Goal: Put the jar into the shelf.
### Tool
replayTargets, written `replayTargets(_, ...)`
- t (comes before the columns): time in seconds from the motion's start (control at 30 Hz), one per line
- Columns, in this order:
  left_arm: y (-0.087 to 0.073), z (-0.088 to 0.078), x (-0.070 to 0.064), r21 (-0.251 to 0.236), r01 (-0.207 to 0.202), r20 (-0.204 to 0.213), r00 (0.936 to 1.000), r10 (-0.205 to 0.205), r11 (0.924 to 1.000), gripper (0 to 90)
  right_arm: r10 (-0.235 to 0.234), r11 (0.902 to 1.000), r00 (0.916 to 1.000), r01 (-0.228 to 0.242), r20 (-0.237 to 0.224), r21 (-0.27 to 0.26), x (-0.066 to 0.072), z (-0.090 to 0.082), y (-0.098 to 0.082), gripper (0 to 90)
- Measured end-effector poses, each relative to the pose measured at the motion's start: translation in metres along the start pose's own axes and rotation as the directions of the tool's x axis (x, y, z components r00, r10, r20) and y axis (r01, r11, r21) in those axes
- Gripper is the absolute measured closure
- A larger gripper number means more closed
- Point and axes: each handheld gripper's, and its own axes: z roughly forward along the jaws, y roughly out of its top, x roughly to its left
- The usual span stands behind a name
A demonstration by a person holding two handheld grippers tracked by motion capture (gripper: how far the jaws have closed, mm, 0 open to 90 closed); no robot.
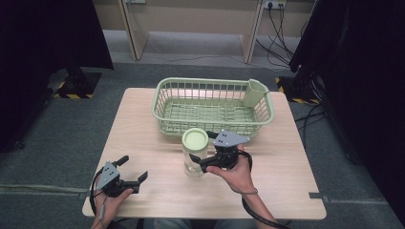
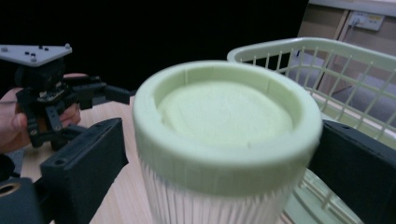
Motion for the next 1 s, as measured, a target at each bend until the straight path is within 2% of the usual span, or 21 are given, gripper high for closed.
replayTargets(0.07,0.000,0.000,0.000,0.000,-0.001,0.001,1.0000,0.001,1.0000,0.4,-0.004,1.0000,1.0000,0.004,0.008,0.007,-0.001,0.008,0.002,8.2)
replayTargets(0.2,0.000,0.000,0.000,0.001,-0.004,0.004,1.0000,0.004,1.0000,0.4,0.006,1.0000,1.0000,-0.006,0.003,0.007,-0.002,0.012,0.001,10.3)
replayTargets(0.57,0.000,0.000,-0.001,0.000,-0.005,0.006,1.0000,0.005,1.0000,0.4,0.028,0.9995,0.9994,-0.028,0.022,-0.012,0.001,0.002,0.003,11.1)
replayTargets(0.63,0.000,0.000,-0.001,0.000,-0.006,0.007,1.0000,0.006,1.0000,0.4,0.045,0.9981,0.9987,-0.044,0.026,-0.043,0.000,-0.006,0.010,11.1)
replayTargets(0.7,0.000,0.000,-0.001,0.000,-0.005,0.006,1.0000,0.005,1.0000,0.4,0.045,0.9977,0.9986,-0.043,0.030,-0.051,0.000,-0.009,0.013,11.2)
replayTargets(0.73,0.000,0.000,-0.001,0.001,-0.007,0.006,1.0000,0.007,1.0000,0.4,0.039,0.9971,0.9984,-0.036,0.042,-0.067,-0.001,-0.015,0.020,11.1)
replayTargets(0.83,0.000,0.000,-0.001,0.001,-0.006,0.006,1.0000,0.006,1.0000,0.4,0.035,0.9962,0.9979,-0.030,0.054,-0.082,-0.002,-0.021,0.028,11.1)
replayTargets(0.87,0.000,0.000,-0.001,0.001,-0.006,0.006,1.0000,0.006,1.0000,0.4,0.039,0.9948,0.9973,-0.033,0.062,-0.096,-0.004,-0.027,0.036,11.2)
replayTargets(0.93,0.000,0.001,-0.001,0.002,-0.006,0.005,1.0000,0.006,1.0000,0.4,0.039,0.9948,0.9973,-0.033,0.062,-0.096,-0.004,-0.027,0.036,11.2)
replayTargets(0.97,0.000,0.001,-0.001,0.002,-0.005,0.005,1.0000,0.005,1.0000,0.4,0.044,0.9930,0.9963,-0.036,0.073,-0.112,-0.007,-0.034,0.048,11.1)
replayTargets(1.0,0.000,0.001,-0.001,0.002,-0.005,0.005,1.0000,0.005,1.0000,0.4,0.044,0.9930,0.9963,-0.036,0.073,-0.112,-0.007,-0.034,0.048,11.1)
